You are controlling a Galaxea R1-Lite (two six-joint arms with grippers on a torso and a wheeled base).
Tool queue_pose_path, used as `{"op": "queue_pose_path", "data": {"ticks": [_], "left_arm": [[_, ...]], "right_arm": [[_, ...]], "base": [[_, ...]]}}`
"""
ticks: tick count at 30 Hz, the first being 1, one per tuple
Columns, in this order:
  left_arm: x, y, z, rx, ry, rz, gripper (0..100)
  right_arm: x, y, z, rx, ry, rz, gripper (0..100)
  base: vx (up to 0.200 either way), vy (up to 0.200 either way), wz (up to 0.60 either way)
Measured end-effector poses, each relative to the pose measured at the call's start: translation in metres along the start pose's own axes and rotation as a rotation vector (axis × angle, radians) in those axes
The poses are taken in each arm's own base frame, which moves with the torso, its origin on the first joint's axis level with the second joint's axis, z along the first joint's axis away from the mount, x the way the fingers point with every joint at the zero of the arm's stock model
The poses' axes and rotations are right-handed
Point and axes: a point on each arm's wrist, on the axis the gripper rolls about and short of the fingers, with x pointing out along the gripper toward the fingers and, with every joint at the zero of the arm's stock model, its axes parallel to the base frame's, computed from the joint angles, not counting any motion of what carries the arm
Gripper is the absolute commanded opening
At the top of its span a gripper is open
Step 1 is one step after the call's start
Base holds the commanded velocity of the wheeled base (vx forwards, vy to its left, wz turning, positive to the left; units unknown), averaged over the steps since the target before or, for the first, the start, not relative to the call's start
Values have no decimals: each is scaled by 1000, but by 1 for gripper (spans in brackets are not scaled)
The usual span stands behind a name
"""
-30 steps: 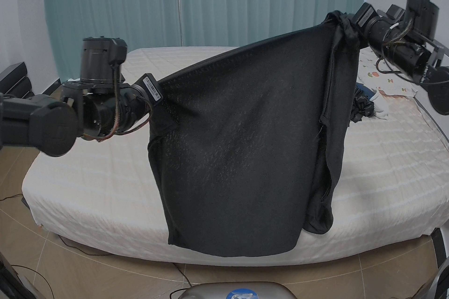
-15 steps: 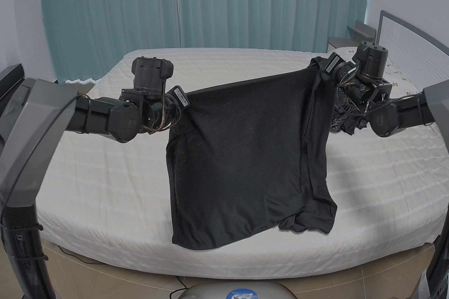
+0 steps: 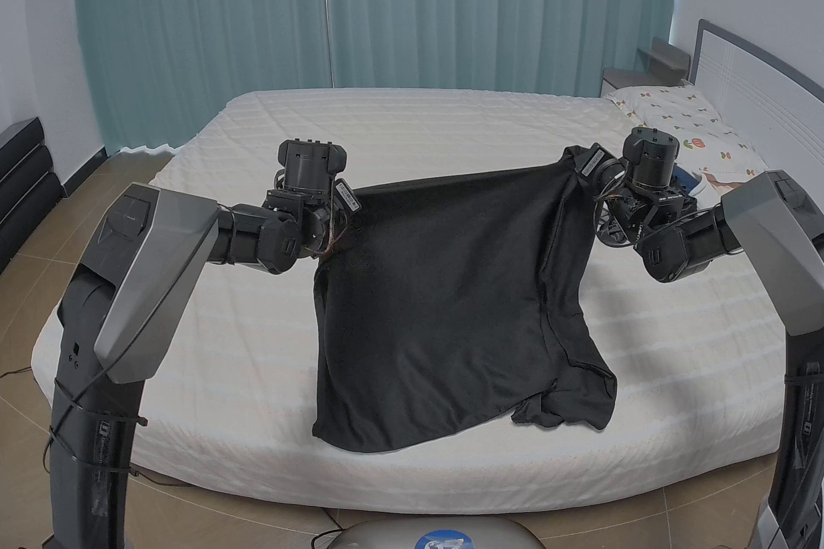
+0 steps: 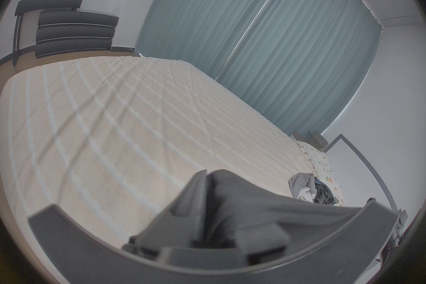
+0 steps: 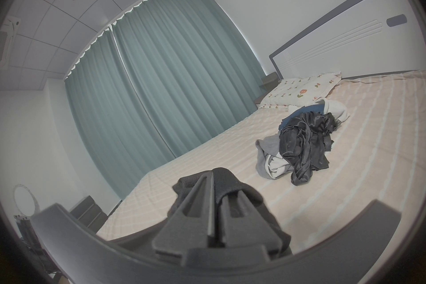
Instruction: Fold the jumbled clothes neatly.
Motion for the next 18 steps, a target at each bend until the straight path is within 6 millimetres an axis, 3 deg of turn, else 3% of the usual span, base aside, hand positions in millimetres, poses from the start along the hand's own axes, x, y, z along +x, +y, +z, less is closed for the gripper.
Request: {"op": "queue_pose_path", "data": {"ticks": [8,18], "left_arm": [[25,8,-12,3,0,22,100],[50,40,-20,70,-13,113,100]], "right_arm": [[15,-21,-40,-104,80,-41,100],[29,-67,-81,-256,178,-136,100]], "base": [[0,0,0],[0,0,0]]}}
